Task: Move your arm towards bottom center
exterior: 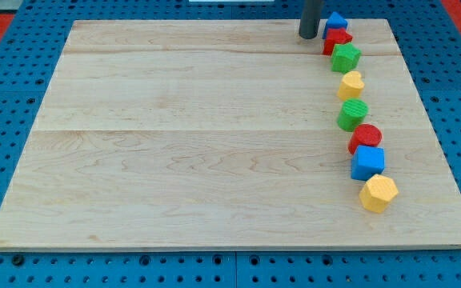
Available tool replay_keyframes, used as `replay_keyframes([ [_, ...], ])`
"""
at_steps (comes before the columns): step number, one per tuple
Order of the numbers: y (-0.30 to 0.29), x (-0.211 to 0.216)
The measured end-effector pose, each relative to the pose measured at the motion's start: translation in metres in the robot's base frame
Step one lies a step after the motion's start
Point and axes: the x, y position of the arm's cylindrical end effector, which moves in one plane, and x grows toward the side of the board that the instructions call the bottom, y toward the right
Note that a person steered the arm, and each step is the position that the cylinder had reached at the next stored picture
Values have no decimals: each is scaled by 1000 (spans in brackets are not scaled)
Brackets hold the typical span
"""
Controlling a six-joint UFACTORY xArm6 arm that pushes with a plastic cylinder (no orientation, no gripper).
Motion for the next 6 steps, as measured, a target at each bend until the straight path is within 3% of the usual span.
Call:
replay_keyframes([
  [4, -65, -26],
  [6, -64, 107],
])
